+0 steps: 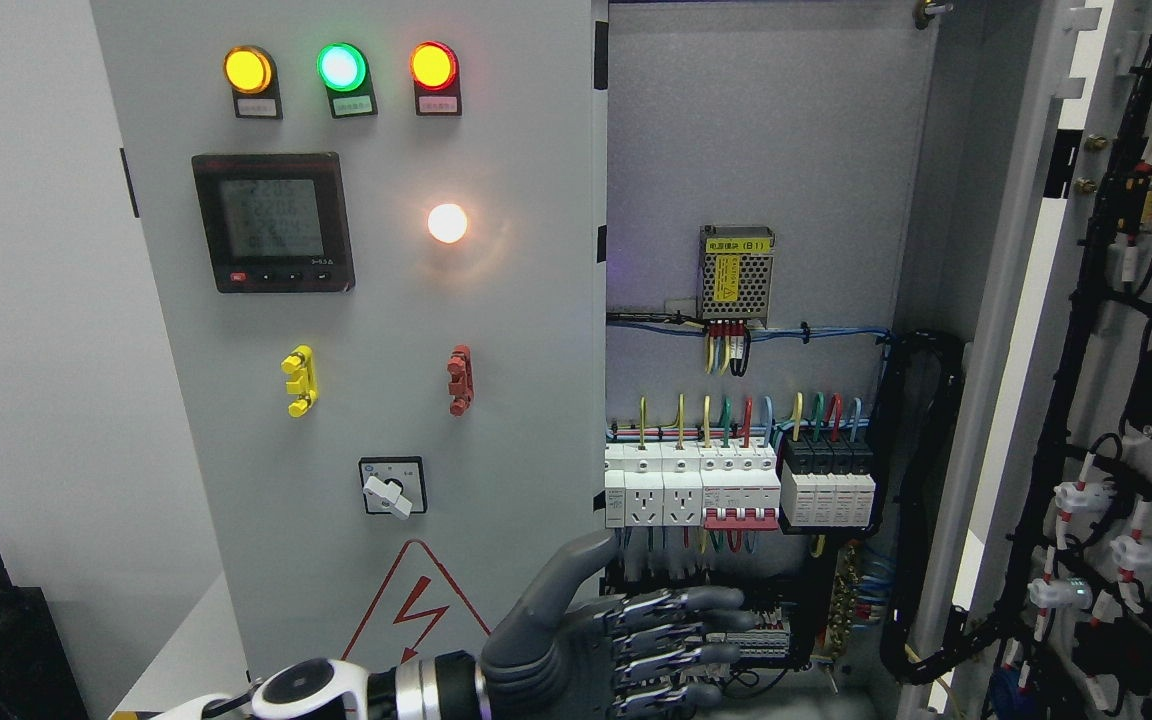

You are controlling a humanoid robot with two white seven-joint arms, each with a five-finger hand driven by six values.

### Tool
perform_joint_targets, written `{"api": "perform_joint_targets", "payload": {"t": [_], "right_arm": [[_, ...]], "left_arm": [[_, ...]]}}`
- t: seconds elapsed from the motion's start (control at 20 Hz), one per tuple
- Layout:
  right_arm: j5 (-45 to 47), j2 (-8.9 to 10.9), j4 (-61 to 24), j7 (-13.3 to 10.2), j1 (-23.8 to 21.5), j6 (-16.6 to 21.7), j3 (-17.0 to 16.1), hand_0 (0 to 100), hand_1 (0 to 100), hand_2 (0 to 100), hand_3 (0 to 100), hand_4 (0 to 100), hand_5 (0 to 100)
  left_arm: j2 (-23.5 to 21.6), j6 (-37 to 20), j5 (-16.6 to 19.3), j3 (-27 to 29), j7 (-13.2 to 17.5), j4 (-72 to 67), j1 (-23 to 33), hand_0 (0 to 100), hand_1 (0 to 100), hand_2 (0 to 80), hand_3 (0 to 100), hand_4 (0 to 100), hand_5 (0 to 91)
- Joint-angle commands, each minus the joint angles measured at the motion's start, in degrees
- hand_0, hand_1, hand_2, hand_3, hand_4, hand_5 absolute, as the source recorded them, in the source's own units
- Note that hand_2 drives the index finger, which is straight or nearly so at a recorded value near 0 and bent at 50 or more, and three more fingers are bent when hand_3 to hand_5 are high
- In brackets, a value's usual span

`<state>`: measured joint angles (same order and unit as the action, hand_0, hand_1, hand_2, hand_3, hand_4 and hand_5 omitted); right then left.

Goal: Open door with both hands

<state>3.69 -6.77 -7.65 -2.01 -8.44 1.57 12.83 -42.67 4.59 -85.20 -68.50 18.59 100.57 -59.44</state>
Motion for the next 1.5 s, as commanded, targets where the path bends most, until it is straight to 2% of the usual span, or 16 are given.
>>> {"api": "perform_joint_targets", "payload": {"t": [0.0,0.15,0.25,0.55,0.7,0.85,1.0,1.15,1.25,1.45], "right_arm": [[0.00,0.00,0.00,-0.01,0.00,0.01,0.00,0,0,0,0,0,0],[0.00,0.00,0.00,0.07,0.00,0.01,0.00,0,0,0,0,0,0],[0.00,0.00,0.00,0.07,0.00,0.01,0.00,0,0,0,0,0,0],[0.00,0.00,0.00,-0.01,0.00,0.01,0.00,0,0,0,0,0,0],[0.00,0.00,0.00,0.07,0.00,0.01,0.00,0,0,0,0,0,0],[0.00,0.00,0.00,0.07,0.00,0.01,0.00,0,0,0,0,0,0],[0.00,0.00,0.00,-0.01,0.00,0.01,0.00,0,0,0,0,0,0],[0.00,0.00,0.00,0.07,0.00,0.01,0.00,0,0,0,0,0,0],[0.00,0.00,0.00,0.07,0.00,0.01,0.00,0,0,0,0,0,0],[0.00,0.00,0.00,-0.01,0.00,0.01,0.00,0,0,0,0,0,0]], "left_arm": [[-22.01,-0.20,4.94,1.44,1.10,5.16,11.17,0,0,0.0,0,4,0.0],[-25.18,-0.72,10.82,1.52,2.76,4.64,18.19,0,0,0.0,0,4,0.0],[-25.45,-1.86,14.69,3.01,4.25,3.06,23.72,0,0,0.0,0,4,0.0],[-24.75,-7.22,26.12,13.55,6.28,-3.88,44.37,0,0,0.0,0,4,0.0],[-23.60,-11.96,31.83,17.94,6.28,-6.08,55.79,0,0,0.0,0,4,0.0],[-22.90,-17.49,35.27,23.38,5.76,-6.35,68.18,0,0,0.0,0,4,0.0],[-19.49,-18.30,38.69,31.73,4.62,-8.71,80.84,0,0,0.0,0,4,0.0],[-13.78,-18.48,43.35,40.61,4.44,-14.16,91.84,0,0,0.0,0,4,0.0],[-9.74,-18.83,45.12,43.35,4.52,-17.76,94.85,0,0,0.0,0,4,0.0],[-2.88,-22.78,46.87,42.66,4.52,-28.91,95.30,0,0,0.0,0,4,0.0]]}}
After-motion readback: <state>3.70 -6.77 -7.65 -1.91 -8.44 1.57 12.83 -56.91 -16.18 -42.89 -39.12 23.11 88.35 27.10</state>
